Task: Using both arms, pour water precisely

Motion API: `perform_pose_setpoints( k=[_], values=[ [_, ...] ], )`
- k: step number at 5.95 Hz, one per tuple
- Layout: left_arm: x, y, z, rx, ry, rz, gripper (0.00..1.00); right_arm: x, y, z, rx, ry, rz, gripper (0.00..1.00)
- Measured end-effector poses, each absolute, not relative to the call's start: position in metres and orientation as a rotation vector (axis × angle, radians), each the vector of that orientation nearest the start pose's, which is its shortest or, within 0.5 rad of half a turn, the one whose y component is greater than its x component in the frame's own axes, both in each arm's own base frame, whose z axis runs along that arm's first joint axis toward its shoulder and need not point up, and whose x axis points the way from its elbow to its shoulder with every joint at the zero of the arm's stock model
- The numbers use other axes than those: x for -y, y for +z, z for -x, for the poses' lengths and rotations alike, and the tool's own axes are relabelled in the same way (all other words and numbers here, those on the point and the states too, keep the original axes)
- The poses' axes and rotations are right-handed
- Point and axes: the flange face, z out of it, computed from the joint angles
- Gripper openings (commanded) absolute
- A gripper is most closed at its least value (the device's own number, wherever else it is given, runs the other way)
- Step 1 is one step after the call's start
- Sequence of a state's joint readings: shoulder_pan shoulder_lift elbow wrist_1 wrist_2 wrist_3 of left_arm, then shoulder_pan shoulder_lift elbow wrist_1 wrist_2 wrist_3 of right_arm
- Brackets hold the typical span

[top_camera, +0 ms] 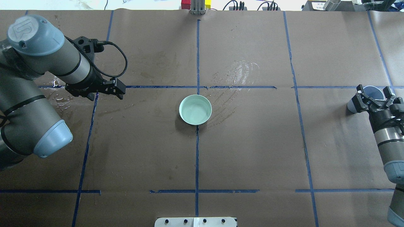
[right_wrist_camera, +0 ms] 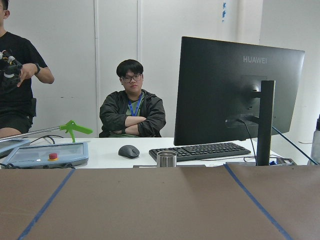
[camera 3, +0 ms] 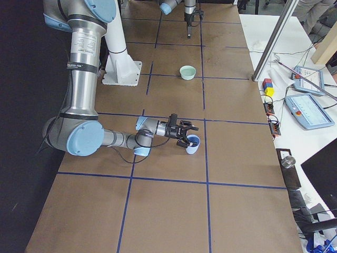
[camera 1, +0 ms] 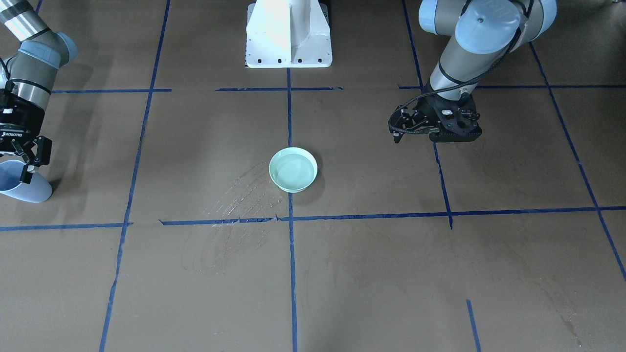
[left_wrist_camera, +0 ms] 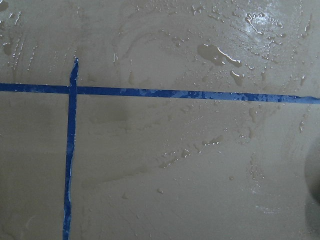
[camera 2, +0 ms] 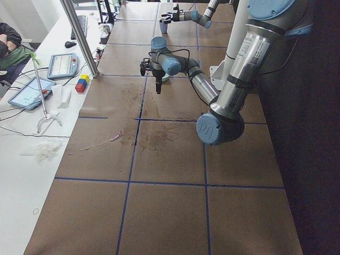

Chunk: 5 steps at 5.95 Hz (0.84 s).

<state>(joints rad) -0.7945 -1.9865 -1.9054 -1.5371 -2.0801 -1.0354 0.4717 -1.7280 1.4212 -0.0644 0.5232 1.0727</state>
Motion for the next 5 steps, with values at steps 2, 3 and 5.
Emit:
perform_pose_setpoints(
  k=[2, 3, 5],
  values=[
    [0.481, 0.284, -0.353, -0.851, -0.061, -0.050, 1.00, 0.377, 0.602, 0.240, 0.540, 0.572, -1.321, 1.00],
    [0.481, 0.283, -0.353, -0.852, -0.061, -0.050, 1.00, 0.388, 0.594, 0.227, 0.550, 0.550, -1.307, 1.00],
    [0.481, 0.282, -0.353, -0.854, -0.062, -0.051, 1.00, 0.427, 0.594, 0.174, 0.580, 0.486, -1.225, 1.00]
  ],
)
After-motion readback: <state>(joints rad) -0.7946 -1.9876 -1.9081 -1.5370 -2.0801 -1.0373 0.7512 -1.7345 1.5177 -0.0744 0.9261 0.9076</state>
